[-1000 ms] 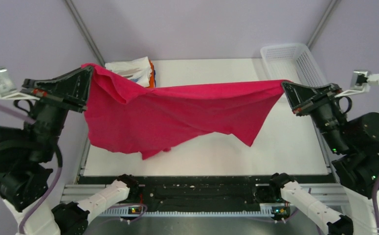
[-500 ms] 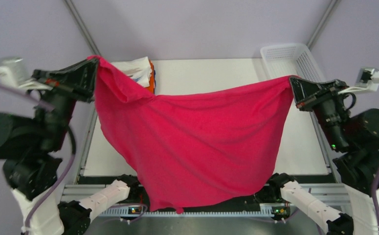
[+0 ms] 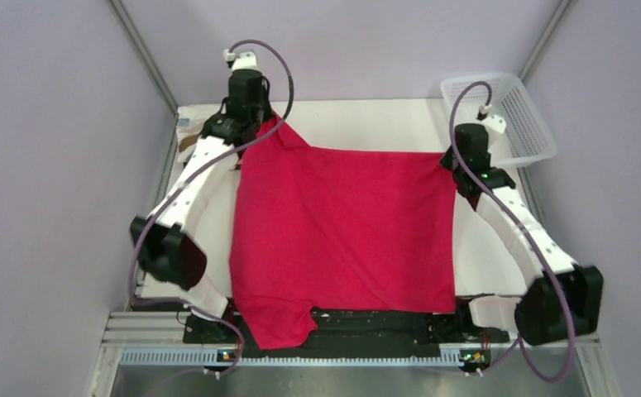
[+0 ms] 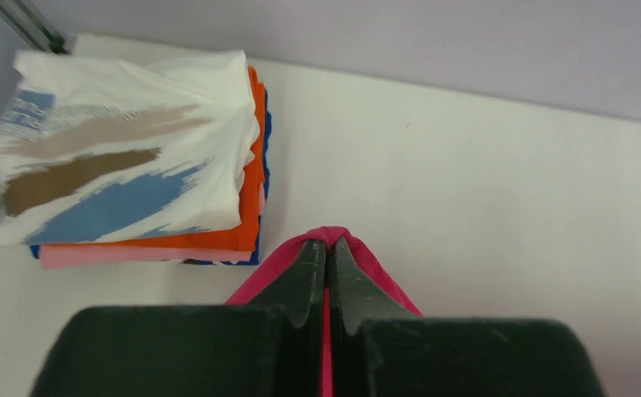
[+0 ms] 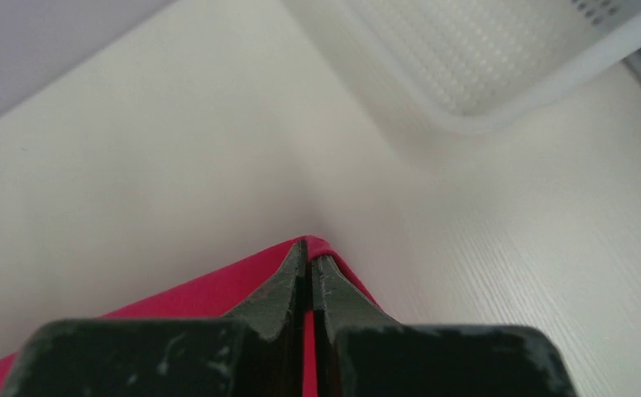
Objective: Fold and stack the t-shirts
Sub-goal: Flatten out the tshirt
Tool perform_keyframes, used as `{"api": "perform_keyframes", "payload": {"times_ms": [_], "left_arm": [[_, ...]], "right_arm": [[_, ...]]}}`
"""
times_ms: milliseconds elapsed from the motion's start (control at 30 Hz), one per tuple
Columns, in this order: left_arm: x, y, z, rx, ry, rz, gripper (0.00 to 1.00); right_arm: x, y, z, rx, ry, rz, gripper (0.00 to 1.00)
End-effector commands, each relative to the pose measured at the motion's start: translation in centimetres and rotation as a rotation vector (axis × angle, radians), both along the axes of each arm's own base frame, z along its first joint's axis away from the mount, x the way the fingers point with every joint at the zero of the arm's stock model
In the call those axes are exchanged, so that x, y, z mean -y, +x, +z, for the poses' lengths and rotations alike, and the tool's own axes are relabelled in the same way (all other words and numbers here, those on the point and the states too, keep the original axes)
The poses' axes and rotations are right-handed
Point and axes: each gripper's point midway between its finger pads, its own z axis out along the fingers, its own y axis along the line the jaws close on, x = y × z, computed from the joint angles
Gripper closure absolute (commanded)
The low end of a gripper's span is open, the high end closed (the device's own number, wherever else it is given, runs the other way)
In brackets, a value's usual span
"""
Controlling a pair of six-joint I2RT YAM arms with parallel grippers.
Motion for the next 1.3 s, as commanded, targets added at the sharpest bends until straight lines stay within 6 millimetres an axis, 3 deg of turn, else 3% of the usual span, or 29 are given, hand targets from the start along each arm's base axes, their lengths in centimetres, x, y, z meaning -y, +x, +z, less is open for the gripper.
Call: {"api": "perform_keyframes", "payload": {"times_ms": [0, 33, 67, 100, 133, 200, 233, 267, 400, 533, 700, 867, 1067, 1267], "left_arm": [[2.3, 7.2, -5.4, -0.045, -0.06, -0.05, 1.0], [2.4, 8.5, -7.1, -0.078, -0.056, -0.037, 1.0], [2.7, 10.0, -7.7, -0.092, -0.059, -0.028, 1.0], [3.0, 10.9, -9.0, -0.121, -0.063, -0.03, 0.87], [3.4, 11.9, -9.2, -0.125, -0.077, -0.038, 0.66], [4.9, 13.1, -9.0, -0.114, -0.124, -0.083, 0.22], [5.6, 13.3, -8.6, -0.1, -0.147, -0.116, 0.04], [6.2, 13.3, -8.0, -0.08, -0.174, -0.142, 0.02], [6.5, 11.3, -7.0, -0.075, -0.229, -0.157, 0.01], [6.6, 7.9, -9.1, -0.159, -0.294, -0.156, 0.01], [7.8, 4.7, -12.8, -0.264, -0.399, -0.183, 0.01], [7.4, 4.2, -16.4, -0.314, -0.44, -0.108, 0.01], [8.0, 5.2, -19.9, -0.369, -0.459, -0.084, 0.01], [8.6, 6.5, -21.9, -0.402, -0.477, -0.078, 0.01]], "right_arm": [[-2.3, 7.3, -0.2, 0.132, 0.123, 0.069, 1.0], [-2.1, 8.7, -2.8, 0.079, 0.113, 0.056, 0.99], [-2.1, 10.2, -2.9, 0.082, 0.107, 0.052, 0.9], [-1.9, 11.4, -3.8, 0.064, 0.099, 0.041, 0.71], [-1.8, 12.4, -4.0, 0.053, 0.094, 0.038, 0.54], [-1.6, 13.4, -3.9, 0.028, 0.074, 0.032, 0.29], [-1.7, 13.7, -3.3, 0.036, 0.071, 0.042, 0.24], [-1.8, 13.7, -2.7, 0.046, 0.073, 0.052, 0.17], [-2.5, 11.6, -1.2, 0.072, 0.095, 0.091, 0.12], [-4.6, 7.6, -3.4, 0.032, 0.143, 0.169, 0.09], [-8.4, 4.8, -5.9, 0.008, 0.204, 0.307, 0.09], [-10.2, 5.0, -8.5, -0.057, 0.239, 0.383, 0.04], [-10.1, 6.2, -10.5, -0.094, 0.225, 0.361, 0.04], [-9.9, 6.8, -11.8, -0.111, 0.219, 0.34, 0.04]]}}
